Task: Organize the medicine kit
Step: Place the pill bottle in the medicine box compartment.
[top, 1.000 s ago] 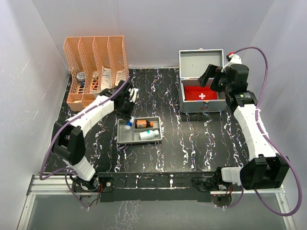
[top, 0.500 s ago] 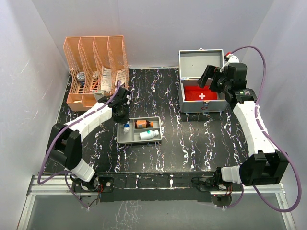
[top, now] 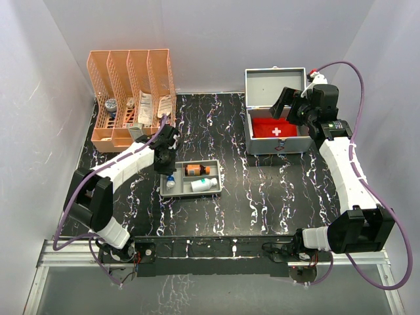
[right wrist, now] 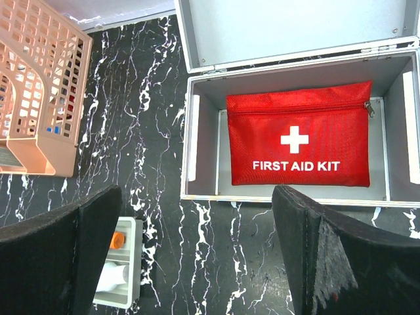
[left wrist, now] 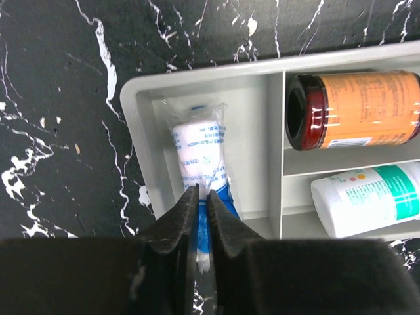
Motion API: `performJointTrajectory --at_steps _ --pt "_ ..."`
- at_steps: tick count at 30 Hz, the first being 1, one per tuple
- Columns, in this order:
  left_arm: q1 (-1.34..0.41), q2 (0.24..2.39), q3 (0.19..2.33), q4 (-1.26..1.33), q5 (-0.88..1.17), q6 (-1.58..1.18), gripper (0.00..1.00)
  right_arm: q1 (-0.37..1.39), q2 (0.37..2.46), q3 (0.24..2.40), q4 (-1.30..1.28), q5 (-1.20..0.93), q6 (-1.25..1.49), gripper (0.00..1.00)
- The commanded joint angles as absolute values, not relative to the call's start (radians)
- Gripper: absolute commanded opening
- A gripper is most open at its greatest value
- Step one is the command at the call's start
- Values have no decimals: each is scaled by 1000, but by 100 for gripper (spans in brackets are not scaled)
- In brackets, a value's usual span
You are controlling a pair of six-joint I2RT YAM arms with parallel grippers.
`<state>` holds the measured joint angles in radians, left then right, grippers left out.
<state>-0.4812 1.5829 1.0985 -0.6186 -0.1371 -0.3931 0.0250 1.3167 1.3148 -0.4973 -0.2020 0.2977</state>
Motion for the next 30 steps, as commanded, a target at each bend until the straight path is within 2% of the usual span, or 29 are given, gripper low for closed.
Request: performJointTrajectory --at_steps 1,6,11,17,20,24,30 --pt "-486 1571 1101 -675 -117 -358 14 21 1292 1328 -443 -213 298 98" --pt "-494 1568 1098 -670 -96 -336 30 23 1282 1321 -434 -214 299 99" --pt "-507 1528 1131 -621 -63 -207 30 21 1276 1320 -434 -215 301 98" --pt "-509 1476 1254 -529 242 225 36 23 1272 1315 -401 -218 311 98" --pt "-517 1578 1396 -635 364 377 35 21 1267 1310 -375 -219 323 98" --pt "-534 1743 1572 -816 468 513 27 21 1260 1313 -354 -219 317 98" --pt "-602 1825 1590 -815 420 602 24 21 1229 1303 -346 -199 303 98"
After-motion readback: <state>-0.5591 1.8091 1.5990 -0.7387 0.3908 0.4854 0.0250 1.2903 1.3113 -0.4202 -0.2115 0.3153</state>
